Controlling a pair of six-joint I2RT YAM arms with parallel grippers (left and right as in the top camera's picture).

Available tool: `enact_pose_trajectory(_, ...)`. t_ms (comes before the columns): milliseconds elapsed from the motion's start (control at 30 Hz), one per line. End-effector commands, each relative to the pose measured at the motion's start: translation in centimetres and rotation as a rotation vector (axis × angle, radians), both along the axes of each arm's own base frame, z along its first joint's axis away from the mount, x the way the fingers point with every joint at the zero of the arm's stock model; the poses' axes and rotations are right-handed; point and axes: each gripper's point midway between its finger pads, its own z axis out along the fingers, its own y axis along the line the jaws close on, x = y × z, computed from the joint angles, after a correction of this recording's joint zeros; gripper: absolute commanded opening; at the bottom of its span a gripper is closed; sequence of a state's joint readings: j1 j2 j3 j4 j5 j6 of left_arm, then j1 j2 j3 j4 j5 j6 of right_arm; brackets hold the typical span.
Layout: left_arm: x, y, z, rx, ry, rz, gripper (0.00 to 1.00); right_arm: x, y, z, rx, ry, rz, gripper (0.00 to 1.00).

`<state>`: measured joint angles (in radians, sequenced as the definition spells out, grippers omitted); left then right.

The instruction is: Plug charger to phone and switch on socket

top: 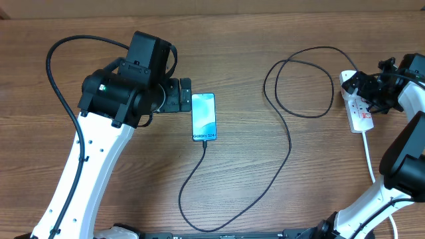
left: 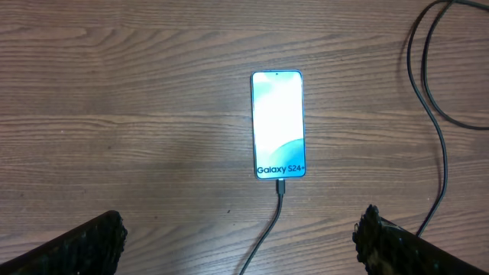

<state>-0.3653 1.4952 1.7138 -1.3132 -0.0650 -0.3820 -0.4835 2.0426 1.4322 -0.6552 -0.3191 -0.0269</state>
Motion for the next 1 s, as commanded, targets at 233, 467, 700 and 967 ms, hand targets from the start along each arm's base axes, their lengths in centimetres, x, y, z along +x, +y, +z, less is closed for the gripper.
enact_pose_trajectory(233,0.2,0.1,0.0,0.018,-0.006,-0.01,1.0,-0.1,1.8,-0.6,0.078,-0.001,0.04,0.98)
enact_pose_trajectory(467,0.2,0.1,0.0,0.018,-0.006,-0.01,0.99,0.6,4.6,-0.1,0.114,-0.034,0.155,0.98)
enact_pose_trajectory(700,0.2,0.1,0.0,0.018,-0.005,-0.01,0.99,0.8,5.7,-0.2,0.115,-0.03,0.184,0.98)
enact_pose_trajectory(967,0.2,0.1,0.0,0.018,-0.005,-0.011,0.99,0.8,5.3,-0.3,0.092,-0.026,0.176,0.96)
